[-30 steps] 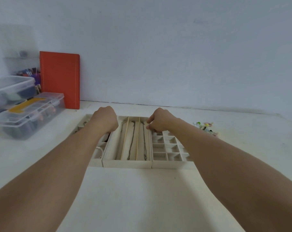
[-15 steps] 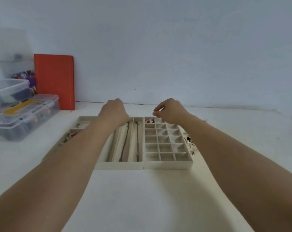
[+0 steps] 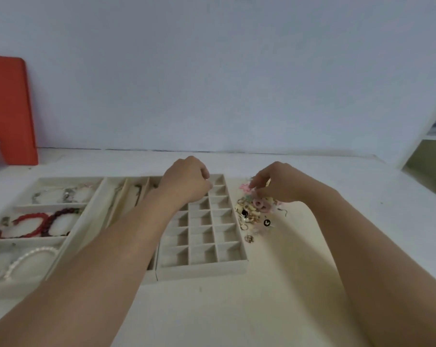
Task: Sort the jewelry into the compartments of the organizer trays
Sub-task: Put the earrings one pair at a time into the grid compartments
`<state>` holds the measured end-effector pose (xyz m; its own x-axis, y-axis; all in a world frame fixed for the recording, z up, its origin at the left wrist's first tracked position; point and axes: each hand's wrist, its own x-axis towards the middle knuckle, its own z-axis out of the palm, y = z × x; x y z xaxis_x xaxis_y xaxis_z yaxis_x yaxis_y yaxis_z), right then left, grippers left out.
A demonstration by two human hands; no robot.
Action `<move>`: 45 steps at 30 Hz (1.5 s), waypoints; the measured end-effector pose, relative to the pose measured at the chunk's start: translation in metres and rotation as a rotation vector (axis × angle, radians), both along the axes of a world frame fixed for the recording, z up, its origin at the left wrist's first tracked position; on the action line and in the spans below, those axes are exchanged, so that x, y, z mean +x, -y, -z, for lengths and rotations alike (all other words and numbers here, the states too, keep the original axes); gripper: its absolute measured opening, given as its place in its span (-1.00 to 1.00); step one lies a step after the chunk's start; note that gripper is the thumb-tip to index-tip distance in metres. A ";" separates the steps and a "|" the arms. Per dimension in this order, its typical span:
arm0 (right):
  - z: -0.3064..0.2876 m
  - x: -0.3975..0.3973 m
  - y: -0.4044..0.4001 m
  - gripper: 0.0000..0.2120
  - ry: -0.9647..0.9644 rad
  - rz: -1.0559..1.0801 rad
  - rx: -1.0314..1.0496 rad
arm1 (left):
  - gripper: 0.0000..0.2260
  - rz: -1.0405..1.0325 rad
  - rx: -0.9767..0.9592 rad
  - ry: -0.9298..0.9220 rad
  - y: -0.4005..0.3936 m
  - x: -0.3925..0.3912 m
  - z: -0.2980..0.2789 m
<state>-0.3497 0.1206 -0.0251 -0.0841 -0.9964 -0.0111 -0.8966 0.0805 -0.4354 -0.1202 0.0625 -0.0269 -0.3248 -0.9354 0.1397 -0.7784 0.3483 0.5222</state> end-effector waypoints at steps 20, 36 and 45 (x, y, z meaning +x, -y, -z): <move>-0.025 0.019 -0.004 -0.79 -0.275 -0.102 0.401 | -0.89 0.110 0.069 -0.087 -0.010 -0.010 -0.003; -0.031 0.016 -0.007 -0.82 -0.236 -0.132 0.364 | -0.81 0.197 0.110 -0.125 -0.014 -0.015 -0.003; -0.034 0.021 -0.007 -0.85 -0.217 -0.090 0.245 | -0.86 0.213 0.103 -0.131 -0.019 -0.017 -0.006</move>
